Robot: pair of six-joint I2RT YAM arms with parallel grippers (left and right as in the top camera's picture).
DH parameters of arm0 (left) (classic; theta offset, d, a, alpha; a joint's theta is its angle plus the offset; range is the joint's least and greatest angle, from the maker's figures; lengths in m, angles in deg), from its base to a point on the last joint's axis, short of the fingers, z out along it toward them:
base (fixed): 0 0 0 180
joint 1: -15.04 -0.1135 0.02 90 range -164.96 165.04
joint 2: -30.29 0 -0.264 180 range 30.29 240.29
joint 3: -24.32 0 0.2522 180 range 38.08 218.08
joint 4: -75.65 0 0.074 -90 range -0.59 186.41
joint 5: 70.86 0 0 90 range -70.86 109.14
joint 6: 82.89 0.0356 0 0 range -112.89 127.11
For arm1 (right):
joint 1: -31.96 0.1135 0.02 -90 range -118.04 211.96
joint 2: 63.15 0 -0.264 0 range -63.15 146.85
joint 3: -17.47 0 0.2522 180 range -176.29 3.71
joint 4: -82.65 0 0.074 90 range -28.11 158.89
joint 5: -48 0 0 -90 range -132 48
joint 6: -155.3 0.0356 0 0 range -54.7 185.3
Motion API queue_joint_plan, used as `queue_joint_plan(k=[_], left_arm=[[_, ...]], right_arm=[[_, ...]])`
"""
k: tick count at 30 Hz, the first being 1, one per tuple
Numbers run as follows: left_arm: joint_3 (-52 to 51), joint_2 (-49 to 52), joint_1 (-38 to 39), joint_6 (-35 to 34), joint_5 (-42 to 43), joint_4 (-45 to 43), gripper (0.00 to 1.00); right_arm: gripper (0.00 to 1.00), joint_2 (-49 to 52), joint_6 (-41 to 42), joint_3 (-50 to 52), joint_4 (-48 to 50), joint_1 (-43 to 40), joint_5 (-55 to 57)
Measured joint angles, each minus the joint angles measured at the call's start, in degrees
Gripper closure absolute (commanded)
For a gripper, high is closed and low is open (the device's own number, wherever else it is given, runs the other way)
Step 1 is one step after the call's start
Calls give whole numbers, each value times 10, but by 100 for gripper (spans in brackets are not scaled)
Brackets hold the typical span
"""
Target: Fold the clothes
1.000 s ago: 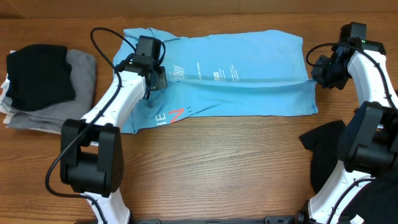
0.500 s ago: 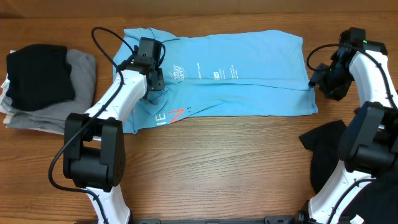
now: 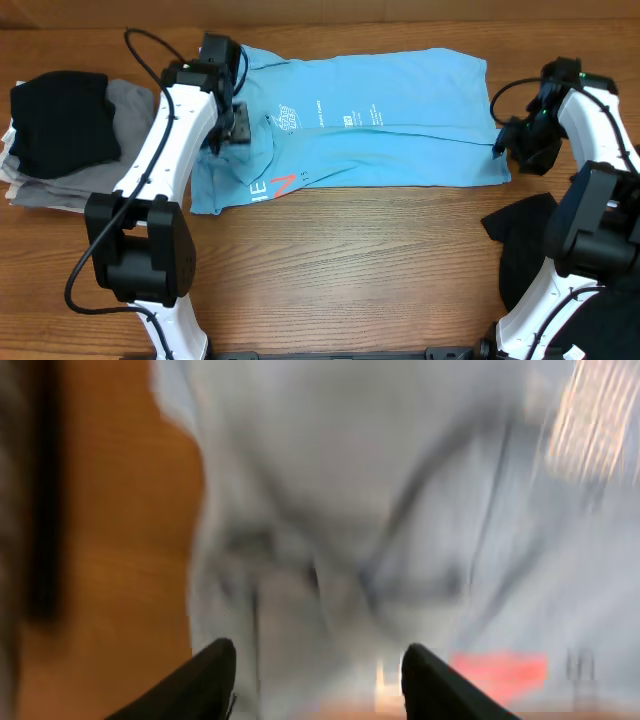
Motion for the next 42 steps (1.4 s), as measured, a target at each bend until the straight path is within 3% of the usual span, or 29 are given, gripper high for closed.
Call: queue_joint_plan(k=[5, 7, 11, 14, 24, 33, 42], left_arm=[[-34, 0, 0, -19, 35, 58, 47], [-67, 1, 0, -28, 42, 65, 47], [-130, 1, 0, -41, 46, 39, 47], [-167, 1, 0, -46, 40, 9, 46], [-233, 1, 0, -68, -11, -65, 45], [-247, 0, -9, -79, -40, -52, 46], [-272, 0, -72, -84, -51, 2, 55]], right_arm=[[41, 0, -2, 68, 57, 0, -8], [48, 1, -5, 95, 81, 0, -23], [81, -6, -5, 118, 113, -1, -30], [96, -8, -7, 124, 117, -3, -36], [96, -9, -2, 125, 103, -12, -42], [96, -9, 24, 129, 34, -56, -8], [96, -9, 30, 133, 1, -83, 27]])
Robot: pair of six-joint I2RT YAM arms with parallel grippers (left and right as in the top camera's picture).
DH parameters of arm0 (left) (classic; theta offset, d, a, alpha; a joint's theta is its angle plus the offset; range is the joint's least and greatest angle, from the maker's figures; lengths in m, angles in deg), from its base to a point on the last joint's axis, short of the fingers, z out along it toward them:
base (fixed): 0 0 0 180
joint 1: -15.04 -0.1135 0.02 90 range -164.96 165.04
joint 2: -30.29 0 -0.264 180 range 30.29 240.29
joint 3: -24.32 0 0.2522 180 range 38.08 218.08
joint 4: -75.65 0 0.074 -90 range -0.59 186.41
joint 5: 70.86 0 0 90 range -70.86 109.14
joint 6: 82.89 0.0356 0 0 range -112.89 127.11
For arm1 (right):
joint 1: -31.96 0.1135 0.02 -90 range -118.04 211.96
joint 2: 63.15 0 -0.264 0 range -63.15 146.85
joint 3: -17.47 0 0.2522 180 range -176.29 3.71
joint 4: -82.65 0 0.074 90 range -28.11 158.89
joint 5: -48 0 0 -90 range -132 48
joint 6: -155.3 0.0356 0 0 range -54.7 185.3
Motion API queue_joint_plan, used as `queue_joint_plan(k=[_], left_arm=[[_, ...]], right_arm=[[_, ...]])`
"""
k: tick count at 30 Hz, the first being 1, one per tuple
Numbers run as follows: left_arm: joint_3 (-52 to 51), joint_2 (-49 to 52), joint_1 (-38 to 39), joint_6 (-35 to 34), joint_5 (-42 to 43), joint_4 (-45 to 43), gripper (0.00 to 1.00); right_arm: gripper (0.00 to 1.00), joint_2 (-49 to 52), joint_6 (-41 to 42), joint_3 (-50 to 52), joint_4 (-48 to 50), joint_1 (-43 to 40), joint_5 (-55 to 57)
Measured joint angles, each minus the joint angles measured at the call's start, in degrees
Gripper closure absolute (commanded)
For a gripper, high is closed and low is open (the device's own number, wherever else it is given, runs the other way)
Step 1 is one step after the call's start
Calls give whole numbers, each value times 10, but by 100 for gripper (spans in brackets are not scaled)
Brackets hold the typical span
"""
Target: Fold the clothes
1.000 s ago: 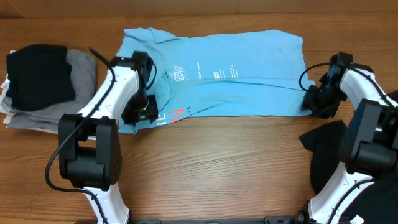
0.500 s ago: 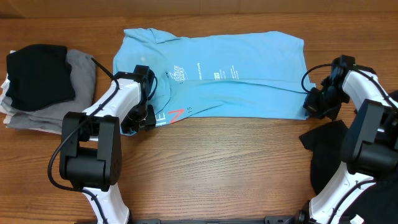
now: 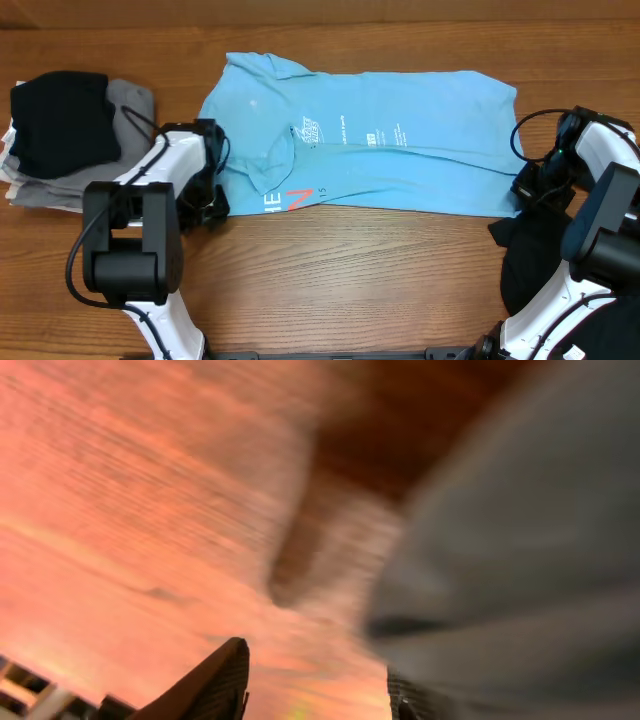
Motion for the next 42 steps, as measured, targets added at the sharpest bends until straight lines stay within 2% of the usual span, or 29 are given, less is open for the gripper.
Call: queue_joint_plan(k=[2, 6, 11, 16, 18, 23, 24, 28, 33, 38, 42], left_arm=[[-2, 0, -11, 0, 2, 1, 58], [-3, -2, -18, 9, 23, -5, 54], [-10, -51, -10, 23, 68, -51, 33], [-10, -107, -7, 33, 107, -61, 30], [-10, -110, -7, 33, 117, -67, 33], [-20, -110, -7, 43, 125, -111, 51], [-26, -108, -7, 45, 125, -123, 57], [-52, -90, -7, 44, 125, -146, 96], [-62, -74, -7, 43, 120, -119, 96], [-64, -73, -7, 41, 86, -16, 96], [-66, -73, -8, 31, 54, 27, 96]], right_arm=[[96, 0, 0, 1, -5, 0, 7], [96, 0, 1, 2, -7, 0, 14], [96, 0, 2, 2, -6, 0, 14], [96, 0, 3, 2, -4, 0, 14], [96, 0, 3, 2, -5, 0, 14], [96, 0, 3, 2, -4, 0, 14], [96, 0, 2, 2, -5, 0, 14], [96, 0, 3, 2, -5, 0, 14], [96, 0, 2, 2, -8, 0, 16], [96, 3, 3, 4, -55, -1, 25], [96, 3, 3, 5, -84, -5, 27]])
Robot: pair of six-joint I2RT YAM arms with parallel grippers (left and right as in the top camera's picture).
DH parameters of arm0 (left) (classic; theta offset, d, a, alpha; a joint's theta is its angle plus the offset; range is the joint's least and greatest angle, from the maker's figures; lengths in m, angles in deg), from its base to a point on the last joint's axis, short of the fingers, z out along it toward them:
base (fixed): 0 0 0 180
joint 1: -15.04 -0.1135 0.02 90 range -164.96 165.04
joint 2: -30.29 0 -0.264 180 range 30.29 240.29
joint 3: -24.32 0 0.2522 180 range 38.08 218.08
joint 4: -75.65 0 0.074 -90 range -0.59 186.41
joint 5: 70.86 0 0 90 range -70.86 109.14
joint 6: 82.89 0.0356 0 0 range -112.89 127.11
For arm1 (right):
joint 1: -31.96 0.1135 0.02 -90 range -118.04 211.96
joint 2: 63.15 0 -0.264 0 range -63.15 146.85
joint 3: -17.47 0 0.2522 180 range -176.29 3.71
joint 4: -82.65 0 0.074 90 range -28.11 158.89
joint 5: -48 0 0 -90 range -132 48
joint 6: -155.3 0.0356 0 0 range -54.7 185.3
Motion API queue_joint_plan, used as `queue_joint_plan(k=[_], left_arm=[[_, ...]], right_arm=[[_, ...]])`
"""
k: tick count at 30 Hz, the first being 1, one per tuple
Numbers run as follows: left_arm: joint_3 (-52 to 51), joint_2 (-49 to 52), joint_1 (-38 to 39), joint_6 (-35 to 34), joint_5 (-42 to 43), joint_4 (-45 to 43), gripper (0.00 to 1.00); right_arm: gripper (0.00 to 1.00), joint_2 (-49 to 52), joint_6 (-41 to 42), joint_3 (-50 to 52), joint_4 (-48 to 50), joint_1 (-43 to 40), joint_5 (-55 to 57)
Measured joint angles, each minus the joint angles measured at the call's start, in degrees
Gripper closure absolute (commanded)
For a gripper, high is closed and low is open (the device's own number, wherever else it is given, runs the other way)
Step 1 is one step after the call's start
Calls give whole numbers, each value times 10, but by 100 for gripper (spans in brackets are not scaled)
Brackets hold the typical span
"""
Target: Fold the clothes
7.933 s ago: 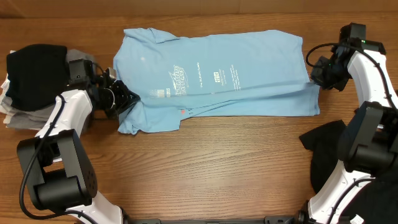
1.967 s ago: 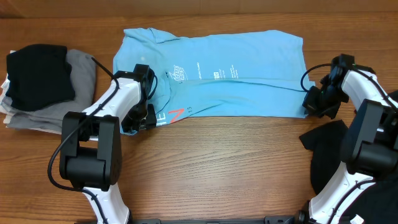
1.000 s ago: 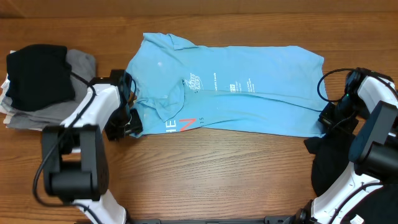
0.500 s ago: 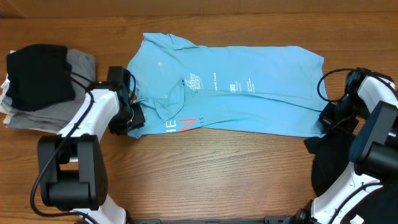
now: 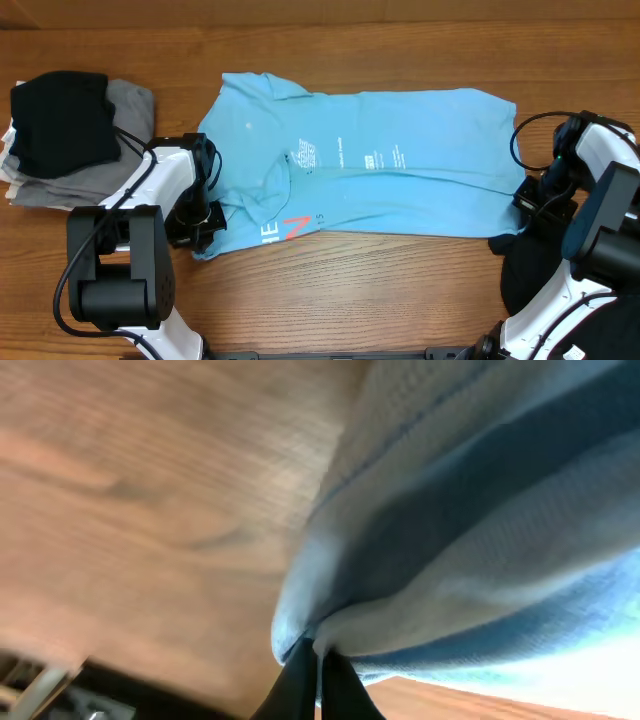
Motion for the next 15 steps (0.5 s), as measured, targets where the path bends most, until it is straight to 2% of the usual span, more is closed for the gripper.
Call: queue_joint_plan(k=[6, 7, 8, 9, 11, 12, 13, 15], left_arm=[[0, 0, -14, -3, -21, 4, 96], [1, 0, -15, -3, -23, 4, 93], [2, 0, -16, -3, -24, 4, 82], [5, -2, -17, -3, -24, 4, 59], [15, -16, -18, -4, -28, 3, 33], [19, -22, -18, -5, -29, 2, 25], [26, -35, -18, -5, -31, 0, 16], [47, -66, -18, -3, -33, -6, 6]], right_arm=[[96, 0, 0, 1, -12, -2, -3], [94, 0, 0, 1, -12, -2, -5], [91, 0, 0, 1, -11, -2, -5], [85, -1, 1, 2, -6, -2, -8], [53, -8, 4, 3, 3, -2, -12], [37, -11, 2, 3, 5, -2, -12], [30, -19, 2, 3, 11, -2, -15], [29, -39, 1, 3, 20, -2, -16]])
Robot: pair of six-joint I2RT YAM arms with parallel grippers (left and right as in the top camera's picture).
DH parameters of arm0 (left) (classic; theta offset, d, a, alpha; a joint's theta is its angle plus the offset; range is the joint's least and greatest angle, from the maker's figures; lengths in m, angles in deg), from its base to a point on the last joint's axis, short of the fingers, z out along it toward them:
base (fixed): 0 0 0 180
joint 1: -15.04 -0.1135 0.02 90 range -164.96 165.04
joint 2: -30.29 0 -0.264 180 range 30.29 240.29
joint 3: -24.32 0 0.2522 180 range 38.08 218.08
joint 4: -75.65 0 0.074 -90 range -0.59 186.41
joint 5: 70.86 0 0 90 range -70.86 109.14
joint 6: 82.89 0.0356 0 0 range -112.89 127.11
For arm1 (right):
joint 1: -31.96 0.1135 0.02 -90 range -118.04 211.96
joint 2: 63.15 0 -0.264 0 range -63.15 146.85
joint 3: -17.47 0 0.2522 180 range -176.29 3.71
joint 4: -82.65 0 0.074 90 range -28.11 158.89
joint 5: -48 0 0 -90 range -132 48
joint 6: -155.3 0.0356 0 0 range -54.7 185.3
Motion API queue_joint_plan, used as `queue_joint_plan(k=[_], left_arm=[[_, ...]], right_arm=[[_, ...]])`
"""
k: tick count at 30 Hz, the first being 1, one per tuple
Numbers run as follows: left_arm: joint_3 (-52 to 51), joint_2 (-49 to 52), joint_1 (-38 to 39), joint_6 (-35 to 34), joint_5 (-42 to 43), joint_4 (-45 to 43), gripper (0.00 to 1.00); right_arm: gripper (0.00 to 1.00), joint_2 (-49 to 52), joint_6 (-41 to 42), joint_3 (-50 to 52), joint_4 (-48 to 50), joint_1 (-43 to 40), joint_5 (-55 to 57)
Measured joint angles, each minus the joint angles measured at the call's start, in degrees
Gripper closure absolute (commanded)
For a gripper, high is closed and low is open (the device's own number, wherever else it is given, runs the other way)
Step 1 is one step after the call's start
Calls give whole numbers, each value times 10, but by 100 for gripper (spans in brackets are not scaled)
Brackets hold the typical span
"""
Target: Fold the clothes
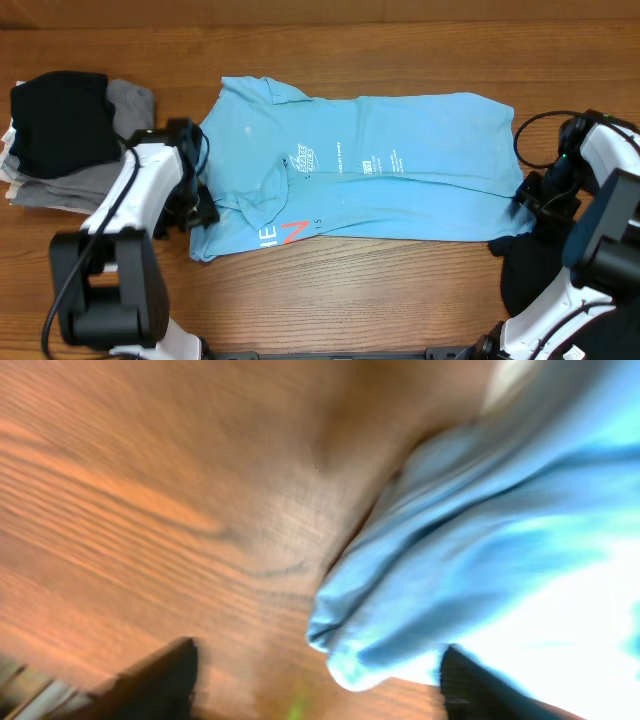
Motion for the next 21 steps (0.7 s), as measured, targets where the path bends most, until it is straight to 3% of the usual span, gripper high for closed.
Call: queue_joint_plan(k=[2, 5, 8, 13, 21], left_arm=[[19, -25, 0, 3, -1, -8, 2], [45, -57, 0, 26, 13, -41, 13], [70, -65, 0, 67, 59, -108, 14], [124, -54, -2, 106, 128, -203, 9], [315, 125, -8, 158, 203, -236, 4]], right_arm=[[28, -22, 1, 0, 5, 0, -1], [28, -46, 1, -12, 6, 0, -2], [28, -57, -1, -38, 8, 0, -20], [28, -61, -11, -60, 9, 0, -51], [28, -61, -22, -61, 5, 0, -68]])
